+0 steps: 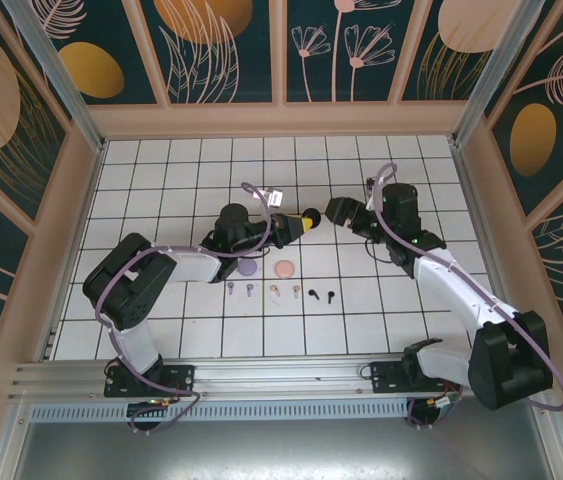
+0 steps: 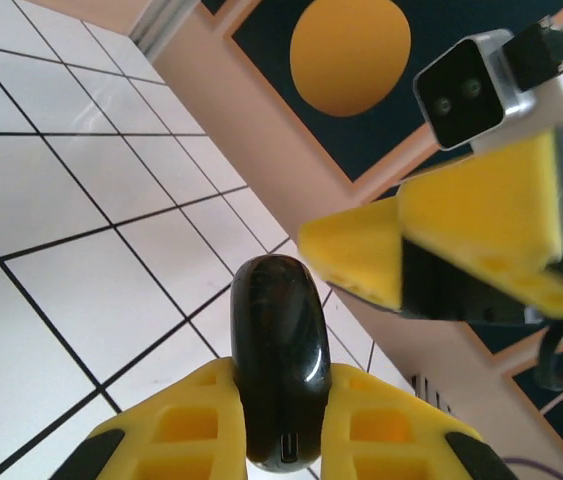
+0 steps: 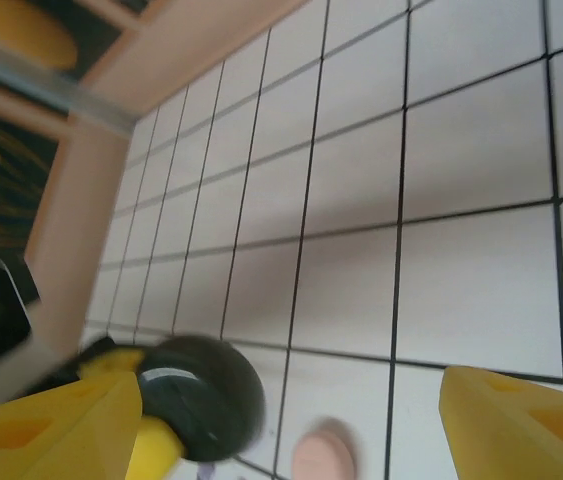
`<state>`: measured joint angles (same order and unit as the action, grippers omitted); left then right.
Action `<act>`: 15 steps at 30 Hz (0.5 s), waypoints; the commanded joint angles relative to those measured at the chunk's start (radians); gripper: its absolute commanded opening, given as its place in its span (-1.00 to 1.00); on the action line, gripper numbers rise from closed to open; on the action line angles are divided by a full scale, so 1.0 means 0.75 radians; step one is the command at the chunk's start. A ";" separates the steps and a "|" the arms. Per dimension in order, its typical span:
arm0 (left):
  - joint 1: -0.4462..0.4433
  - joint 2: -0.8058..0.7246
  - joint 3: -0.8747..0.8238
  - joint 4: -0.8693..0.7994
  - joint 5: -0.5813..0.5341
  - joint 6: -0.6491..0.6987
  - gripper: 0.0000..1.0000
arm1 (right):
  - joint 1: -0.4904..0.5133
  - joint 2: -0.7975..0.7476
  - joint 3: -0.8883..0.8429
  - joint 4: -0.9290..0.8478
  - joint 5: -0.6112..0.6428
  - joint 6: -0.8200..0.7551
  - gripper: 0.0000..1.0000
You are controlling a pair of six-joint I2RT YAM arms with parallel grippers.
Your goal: Insert wireless bluetooth earbuds into charging case
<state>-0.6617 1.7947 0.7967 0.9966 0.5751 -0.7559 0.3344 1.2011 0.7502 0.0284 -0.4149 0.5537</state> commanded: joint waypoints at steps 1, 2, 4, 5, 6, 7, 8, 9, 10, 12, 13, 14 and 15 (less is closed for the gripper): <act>-0.001 -0.057 0.017 -0.088 0.136 0.072 -1.00 | -0.007 -0.027 -0.041 0.178 -0.175 -0.158 0.54; -0.001 -0.063 0.022 -0.093 0.143 0.073 -1.00 | -0.008 -0.024 -0.046 0.184 -0.193 -0.162 0.53; -0.001 -0.071 0.027 -0.097 0.145 0.072 -1.00 | -0.006 -0.019 -0.053 0.187 -0.209 -0.167 0.52; -0.001 -0.071 0.031 -0.102 0.147 0.072 -1.00 | -0.007 -0.018 -0.060 0.193 -0.218 -0.168 0.52; -0.001 -0.070 0.039 -0.109 0.149 0.074 -1.00 | -0.004 -0.016 -0.061 0.199 -0.227 -0.167 0.50; -0.001 -0.069 0.043 -0.115 0.150 0.075 -1.00 | -0.005 -0.015 -0.064 0.204 -0.232 -0.164 0.49; 0.000 -0.067 0.046 -0.116 0.150 0.074 -1.00 | -0.005 -0.011 -0.069 0.214 -0.242 -0.164 0.48; -0.001 -0.067 0.050 -0.118 0.148 0.073 -1.00 | -0.006 -0.005 -0.072 0.220 -0.247 -0.166 0.48; -0.001 -0.069 0.051 -0.119 0.144 0.073 -1.00 | -0.006 0.001 -0.074 0.224 -0.251 -0.166 0.46; 0.000 -0.073 0.050 -0.120 0.132 0.073 -1.00 | -0.006 0.021 -0.078 0.237 -0.272 -0.164 0.43; -0.001 -0.072 0.052 -0.122 0.129 0.073 -1.00 | -0.004 0.026 -0.081 0.240 -0.282 -0.162 0.42; -0.001 -0.073 0.054 -0.125 0.127 0.074 -1.00 | 0.002 0.029 -0.085 0.241 -0.285 -0.162 0.41; -0.001 -0.075 0.058 -0.129 0.125 0.078 -1.00 | 0.006 0.024 -0.095 0.242 -0.284 -0.162 0.39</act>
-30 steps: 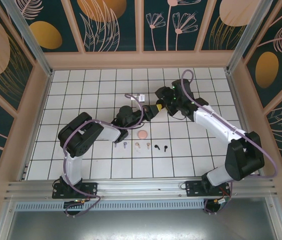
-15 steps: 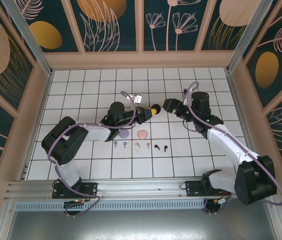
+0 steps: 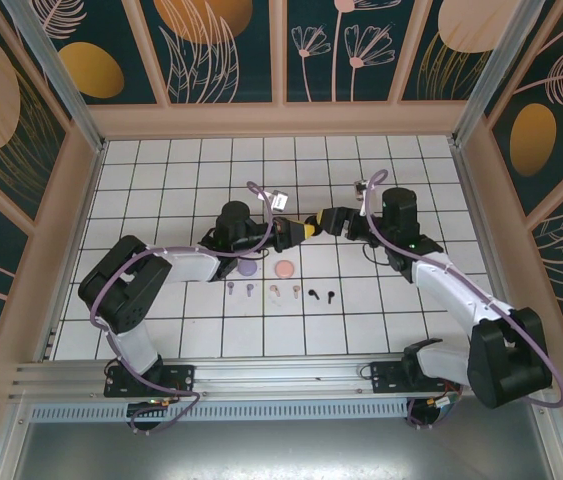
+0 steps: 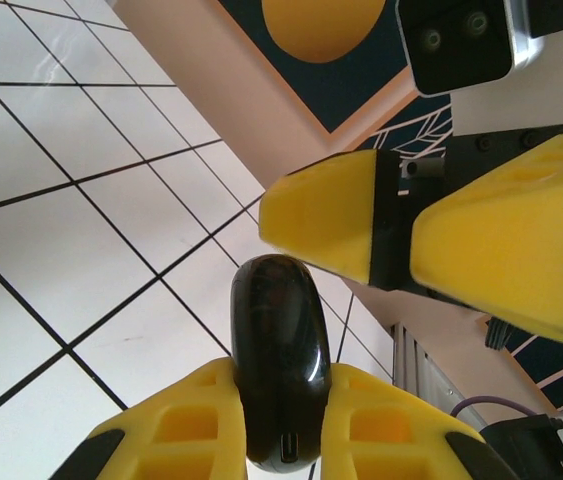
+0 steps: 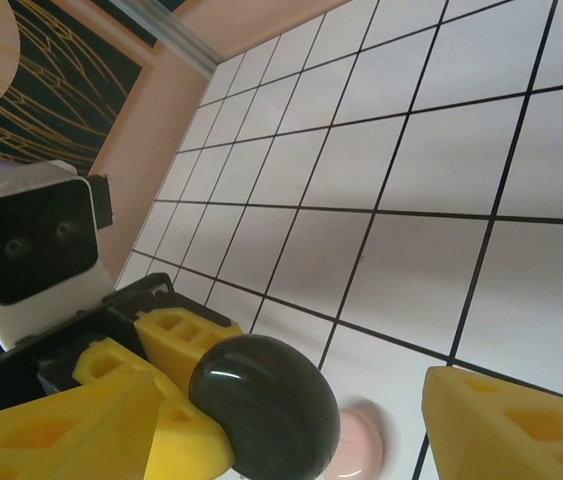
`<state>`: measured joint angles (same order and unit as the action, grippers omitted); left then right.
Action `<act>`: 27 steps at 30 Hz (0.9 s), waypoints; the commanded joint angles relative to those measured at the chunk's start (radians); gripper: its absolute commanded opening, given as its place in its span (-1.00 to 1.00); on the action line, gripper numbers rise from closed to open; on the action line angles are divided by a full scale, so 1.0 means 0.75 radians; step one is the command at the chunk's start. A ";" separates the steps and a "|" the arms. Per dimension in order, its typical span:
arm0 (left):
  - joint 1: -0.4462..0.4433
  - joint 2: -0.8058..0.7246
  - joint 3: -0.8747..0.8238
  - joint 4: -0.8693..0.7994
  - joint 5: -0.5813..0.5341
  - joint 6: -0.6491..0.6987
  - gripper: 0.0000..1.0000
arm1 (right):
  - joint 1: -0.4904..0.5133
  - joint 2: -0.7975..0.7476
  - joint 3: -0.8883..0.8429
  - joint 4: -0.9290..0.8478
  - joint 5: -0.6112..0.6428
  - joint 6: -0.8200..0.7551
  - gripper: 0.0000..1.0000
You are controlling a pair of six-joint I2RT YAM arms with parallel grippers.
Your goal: Insert wireless bluetooth earbuds into charging case
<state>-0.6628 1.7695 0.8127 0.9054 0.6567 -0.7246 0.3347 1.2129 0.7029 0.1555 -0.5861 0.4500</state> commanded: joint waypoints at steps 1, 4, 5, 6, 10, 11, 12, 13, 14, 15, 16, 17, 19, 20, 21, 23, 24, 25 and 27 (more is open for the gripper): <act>0.000 -0.041 0.037 -0.012 0.014 0.039 -1.00 | 0.007 0.002 -0.041 0.075 -0.051 -0.021 0.38; 0.000 -0.040 0.046 -0.027 0.014 0.045 -1.00 | 0.008 -0.027 -0.085 0.095 -0.045 -0.003 0.35; 0.000 -0.040 0.049 -0.027 0.016 0.045 -1.00 | 0.008 -0.033 -0.100 0.101 -0.040 0.001 0.34; 0.001 -0.040 0.054 -0.027 0.018 0.045 -1.00 | 0.009 -0.034 -0.107 0.105 -0.035 0.003 0.33; 0.000 -0.040 0.067 -0.019 0.034 0.034 -1.00 | 0.008 -0.007 -0.121 0.112 -0.009 0.010 0.28; 0.000 -0.040 0.072 -0.015 0.047 0.029 -1.00 | 0.009 0.003 -0.123 0.115 0.009 0.011 0.27; 0.000 -0.040 0.076 -0.012 0.060 0.027 -1.00 | 0.006 0.014 -0.123 0.123 0.020 0.014 0.25; 0.000 -0.040 0.081 -0.011 0.068 0.023 -1.00 | 0.004 0.029 -0.121 0.128 0.030 0.017 0.24; 0.000 -0.043 0.081 -0.012 0.078 0.021 -1.00 | 0.001 0.044 -0.119 0.134 0.040 0.022 0.22; 0.000 -0.046 0.082 -0.011 0.084 0.019 -1.00 | -0.002 0.056 -0.117 0.143 0.047 0.030 0.21; 0.000 -0.052 0.078 -0.011 0.089 0.017 -1.00 | -0.007 0.072 -0.117 0.152 0.050 0.037 0.20; 0.000 -0.058 0.073 -0.011 0.092 0.018 -1.00 | -0.012 0.085 -0.117 0.161 0.055 0.045 0.19; 0.000 -0.066 0.062 -0.012 0.098 0.016 -1.00 | -0.020 0.100 -0.117 0.175 0.059 0.053 0.18; 0.000 -0.067 0.057 -0.012 0.102 0.017 -1.00 | -0.026 0.105 -0.119 0.179 0.058 0.060 0.17; 0.000 -0.067 0.053 -0.013 0.104 0.017 -1.00 | -0.030 0.107 -0.119 0.181 0.059 0.060 0.17; 0.000 -0.113 0.042 -0.015 0.106 0.019 -1.00 | -0.040 0.107 -0.120 0.177 0.068 0.061 0.16; 0.000 -0.119 0.039 -0.015 0.105 0.017 -1.00 | -0.048 0.106 -0.123 0.174 0.067 0.061 0.16; 0.000 -0.125 0.034 -0.013 0.104 0.017 -1.00 | -0.056 0.105 -0.121 0.164 0.069 0.064 0.15; 0.000 -0.134 0.028 -0.007 0.100 0.013 -1.00 | -0.067 0.105 -0.116 0.142 0.077 0.061 0.14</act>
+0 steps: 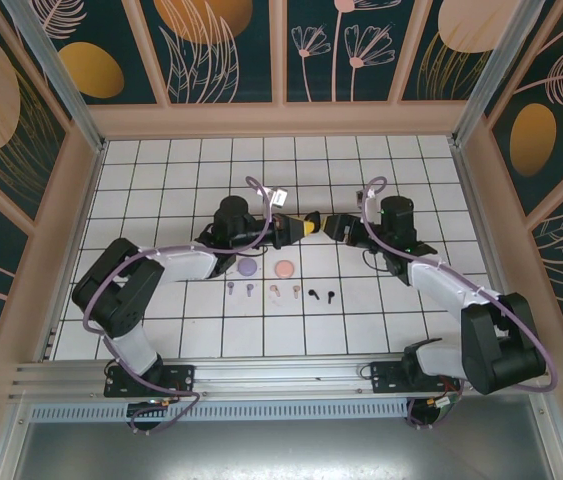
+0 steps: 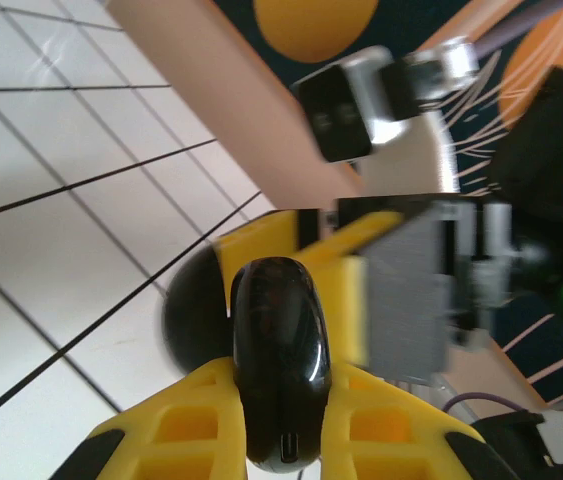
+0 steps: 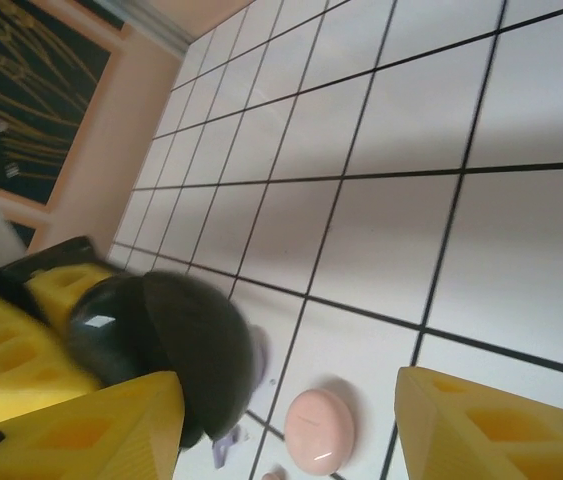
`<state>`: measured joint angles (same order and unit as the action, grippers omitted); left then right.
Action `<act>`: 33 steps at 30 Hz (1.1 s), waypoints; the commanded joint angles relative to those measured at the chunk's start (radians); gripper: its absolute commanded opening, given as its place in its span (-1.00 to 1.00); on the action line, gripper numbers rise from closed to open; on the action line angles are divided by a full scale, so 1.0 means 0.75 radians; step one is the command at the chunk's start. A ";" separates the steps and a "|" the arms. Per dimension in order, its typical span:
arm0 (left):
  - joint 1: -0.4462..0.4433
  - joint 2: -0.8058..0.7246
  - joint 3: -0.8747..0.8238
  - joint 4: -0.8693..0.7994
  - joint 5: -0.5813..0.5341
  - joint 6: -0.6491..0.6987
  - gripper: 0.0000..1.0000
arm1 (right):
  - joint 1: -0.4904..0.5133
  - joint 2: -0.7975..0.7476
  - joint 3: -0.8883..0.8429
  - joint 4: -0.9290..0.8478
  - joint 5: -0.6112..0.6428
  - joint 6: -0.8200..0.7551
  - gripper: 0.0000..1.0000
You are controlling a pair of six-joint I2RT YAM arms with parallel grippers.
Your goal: Insert wireless bluetooth earbuds into charging case
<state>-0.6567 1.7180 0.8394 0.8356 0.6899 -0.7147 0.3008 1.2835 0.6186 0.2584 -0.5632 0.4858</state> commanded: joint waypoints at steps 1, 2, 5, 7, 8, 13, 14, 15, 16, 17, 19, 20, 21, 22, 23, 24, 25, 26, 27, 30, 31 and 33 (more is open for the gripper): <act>-0.008 -0.069 -0.009 0.090 0.057 -0.003 -1.00 | -0.030 0.011 -0.001 -0.005 0.049 0.013 0.14; -0.008 -0.073 -0.011 0.095 0.056 -0.006 -1.00 | -0.037 0.009 -0.002 -0.009 0.047 0.013 0.14; -0.008 -0.080 -0.012 0.091 0.054 -0.004 -1.00 | -0.054 -0.014 0.004 -0.035 0.029 0.015 0.14; -0.008 -0.082 -0.012 0.085 0.054 -0.004 -1.00 | -0.057 -0.053 0.007 -0.054 0.004 0.015 0.14; -0.007 -0.083 -0.013 0.084 0.056 -0.004 -1.00 | -0.057 -0.081 0.008 -0.067 -0.015 0.013 0.14; -0.008 -0.066 -0.001 0.099 0.098 -0.017 -1.00 | -0.056 -0.209 0.000 -0.072 -0.180 0.002 0.14; -0.007 -0.056 0.002 0.121 0.126 -0.036 -1.00 | -0.056 -0.229 -0.003 -0.062 -0.218 0.000 0.14; -0.008 -0.045 0.003 0.154 0.151 -0.058 -1.00 | -0.055 -0.243 -0.006 -0.050 -0.247 0.004 0.14; -0.008 -0.031 0.008 0.190 0.178 -0.086 -1.00 | -0.056 -0.255 -0.007 -0.042 -0.269 0.005 0.13; -0.007 -0.016 0.013 0.226 0.205 -0.113 -1.00 | -0.057 -0.264 -0.005 -0.041 -0.283 0.003 0.11; -0.008 0.025 0.023 0.288 0.253 -0.166 -1.00 | -0.056 -0.278 0.002 -0.050 -0.288 -0.006 0.05; -0.008 0.042 0.026 0.328 0.275 -0.196 -1.00 | -0.056 -0.283 0.007 -0.061 -0.281 -0.011 0.01; -0.008 0.052 0.030 0.354 0.287 -0.219 -1.00 | -0.057 -0.286 0.009 -0.065 -0.278 -0.014 0.00; -0.008 0.064 0.034 0.374 0.298 -0.234 -1.00 | -0.056 -0.289 0.013 -0.071 -0.271 -0.016 -0.02; -0.007 0.069 0.036 0.382 0.301 -0.241 -1.00 | -0.057 -0.287 0.014 -0.074 -0.268 -0.017 -0.05; -0.008 0.070 0.038 0.381 0.301 -0.243 -1.00 | -0.056 -0.288 0.014 -0.074 -0.268 -0.016 -0.08; -0.008 0.071 0.038 0.381 0.299 -0.243 -1.00 | -0.058 -0.286 0.016 -0.077 -0.268 -0.016 -0.11; -0.008 0.071 0.037 0.383 0.297 -0.242 -1.00 | -0.057 -0.287 0.016 -0.078 -0.268 -0.016 -0.14; -0.006 0.070 0.037 0.383 0.293 -0.242 -1.00 | -0.056 -0.289 0.016 -0.081 -0.268 -0.016 -0.14; -0.008 0.069 0.034 0.380 0.286 -0.240 -1.00 | -0.057 -0.300 0.010 -0.094 -0.253 -0.023 -0.18; -0.007 0.067 0.034 0.377 0.282 -0.237 -1.00 | -0.058 -0.305 0.008 -0.100 -0.250 -0.026 -0.19; -0.008 0.066 0.034 0.372 0.277 -0.232 -1.00 | -0.059 -0.312 0.005 -0.109 -0.247 -0.030 -0.22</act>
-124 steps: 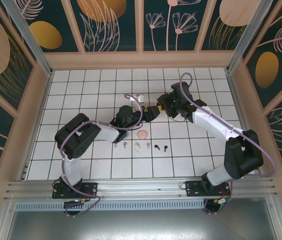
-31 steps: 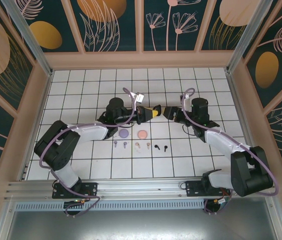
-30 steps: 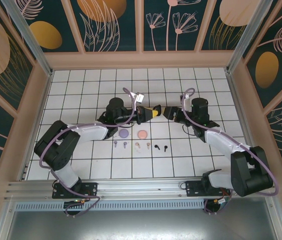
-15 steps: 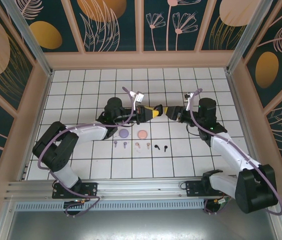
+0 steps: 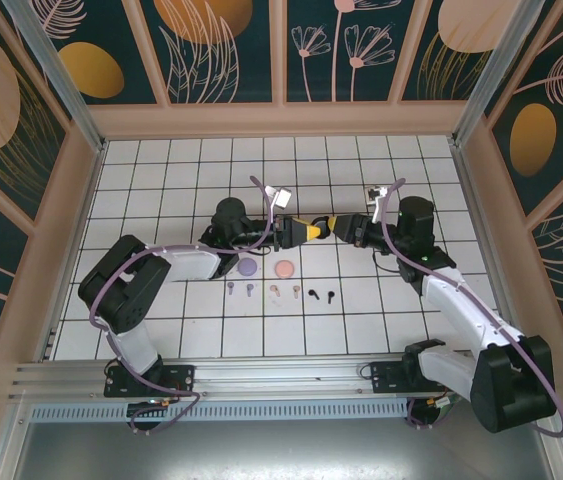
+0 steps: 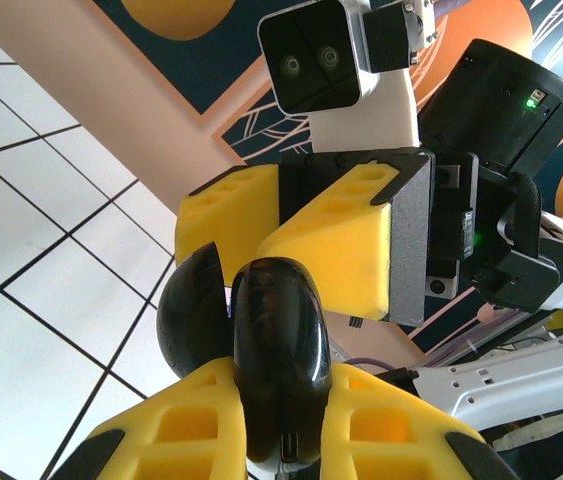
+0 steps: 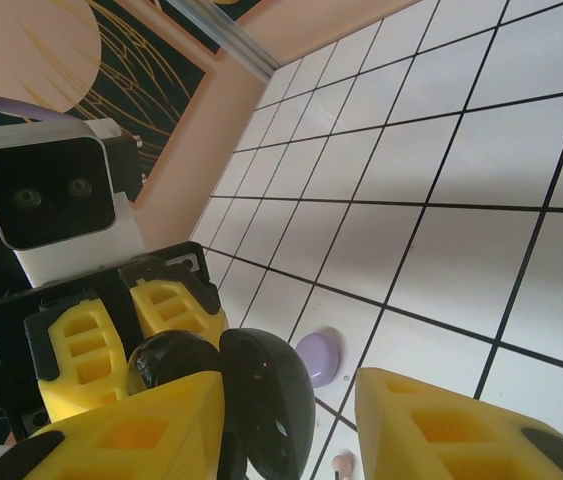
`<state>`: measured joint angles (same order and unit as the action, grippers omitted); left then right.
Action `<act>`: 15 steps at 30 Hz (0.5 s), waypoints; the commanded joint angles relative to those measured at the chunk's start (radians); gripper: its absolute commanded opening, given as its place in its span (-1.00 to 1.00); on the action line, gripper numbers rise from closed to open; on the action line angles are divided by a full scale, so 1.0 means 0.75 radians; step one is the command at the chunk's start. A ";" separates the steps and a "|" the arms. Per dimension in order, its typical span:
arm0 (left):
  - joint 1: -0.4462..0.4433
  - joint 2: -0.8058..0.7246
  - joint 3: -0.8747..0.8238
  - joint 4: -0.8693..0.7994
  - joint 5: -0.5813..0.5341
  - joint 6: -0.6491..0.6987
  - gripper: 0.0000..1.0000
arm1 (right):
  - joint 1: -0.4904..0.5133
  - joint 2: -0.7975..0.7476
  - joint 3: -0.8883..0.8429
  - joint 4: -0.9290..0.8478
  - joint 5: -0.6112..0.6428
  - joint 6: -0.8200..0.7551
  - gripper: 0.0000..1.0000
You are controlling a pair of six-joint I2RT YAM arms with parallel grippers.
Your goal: Insert wireless bluetooth earbuds into charging case
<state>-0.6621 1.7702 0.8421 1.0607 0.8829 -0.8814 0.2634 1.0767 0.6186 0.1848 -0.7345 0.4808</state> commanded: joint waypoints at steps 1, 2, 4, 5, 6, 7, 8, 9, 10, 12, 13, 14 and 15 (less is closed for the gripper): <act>-0.001 -0.006 0.029 0.068 0.015 -0.006 -1.00 | -0.008 -0.040 -0.001 -0.016 -0.017 -0.023 -0.23; -0.001 -0.006 0.031 0.066 0.012 -0.005 -1.00 | -0.008 -0.042 -0.005 -0.016 -0.017 -0.024 -0.24; -0.001 -0.012 0.031 0.061 0.005 -0.003 -1.00 | -0.009 -0.043 -0.017 -0.012 -0.020 -0.022 -0.26; -0.001 -0.014 0.033 0.061 0.003 -0.001 -1.00 | -0.009 -0.043 -0.019 -0.008 -0.024 -0.020 -0.28; -0.001 -0.016 0.034 0.058 0.001 0.002 -1.00 | -0.008 -0.041 -0.023 -0.005 -0.028 -0.017 -0.28; 0.000 -0.017 0.038 0.056 0.000 0.005 -1.00 | -0.008 -0.040 -0.025 -0.003 -0.034 -0.015 -0.28; -0.001 -0.017 0.038 0.053 -0.001 0.005 -1.00 | -0.009 -0.039 -0.027 -0.002 -0.039 -0.017 -0.28; 0.000 -0.018 0.040 0.050 -0.005 0.007 -1.00 | -0.008 -0.037 -0.029 -0.001 -0.045 -0.017 -0.28; -0.001 -0.020 0.042 0.047 -0.007 0.008 -1.00 | -0.008 -0.036 -0.028 -0.005 -0.048 -0.023 -0.29; -0.001 -0.020 0.045 0.043 -0.009 0.011 -1.00 | -0.010 -0.037 -0.033 -0.013 -0.053 -0.028 -0.30; -0.001 -0.021 0.047 0.039 -0.010 0.013 -1.00 | -0.009 -0.037 -0.035 -0.013 -0.058 -0.029 -0.30; -0.001 -0.021 0.047 0.039 -0.012 0.013 -1.00 | -0.008 -0.037 -0.037 -0.015 -0.058 -0.030 -0.30; -0.001 -0.021 0.051 0.039 -0.013 0.013 -1.00 | -0.009 -0.037 -0.040 -0.013 -0.055 -0.029 -0.30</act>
<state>-0.6621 1.7702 0.8455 1.0626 0.8787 -0.8810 0.2630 1.0630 0.6056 0.1745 -0.7452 0.4767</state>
